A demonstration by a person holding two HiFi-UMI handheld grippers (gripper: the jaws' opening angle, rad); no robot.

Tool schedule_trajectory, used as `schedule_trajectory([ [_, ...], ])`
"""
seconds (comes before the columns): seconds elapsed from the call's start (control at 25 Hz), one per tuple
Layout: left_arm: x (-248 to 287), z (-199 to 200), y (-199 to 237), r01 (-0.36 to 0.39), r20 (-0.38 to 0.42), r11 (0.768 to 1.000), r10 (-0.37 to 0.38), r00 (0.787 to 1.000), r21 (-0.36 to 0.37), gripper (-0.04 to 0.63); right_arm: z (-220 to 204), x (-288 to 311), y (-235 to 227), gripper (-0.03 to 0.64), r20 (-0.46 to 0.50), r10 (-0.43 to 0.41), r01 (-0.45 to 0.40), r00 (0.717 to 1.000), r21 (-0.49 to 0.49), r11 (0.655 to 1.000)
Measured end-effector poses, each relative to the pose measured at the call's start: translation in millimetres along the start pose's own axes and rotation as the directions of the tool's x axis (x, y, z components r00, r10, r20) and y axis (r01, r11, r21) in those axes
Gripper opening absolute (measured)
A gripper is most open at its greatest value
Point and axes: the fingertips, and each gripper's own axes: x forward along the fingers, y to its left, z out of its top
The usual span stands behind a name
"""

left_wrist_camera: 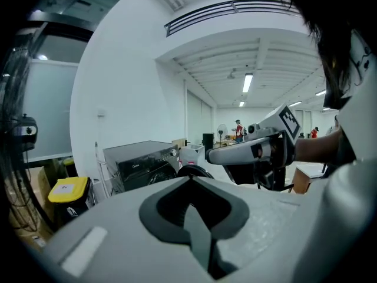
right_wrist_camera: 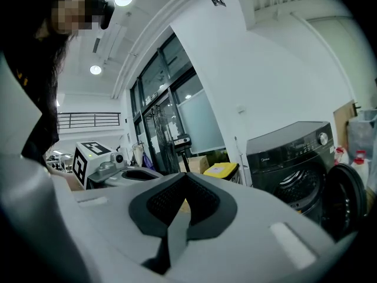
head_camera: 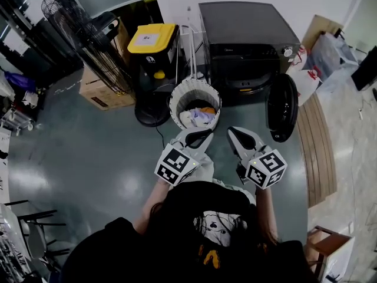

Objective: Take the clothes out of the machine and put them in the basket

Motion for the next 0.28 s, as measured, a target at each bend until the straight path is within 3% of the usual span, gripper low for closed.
schedule_trajectory([
  [0.28, -1.7, 0.3, 1.4, 0.007, 0.017, 1.0, -0.008, 1.0, 0.012, 0.006, -1.2, 3.2, -2.5, 0.021, 0.001, -0.008, 0.008, 1.0, -0.008, 1.0],
])
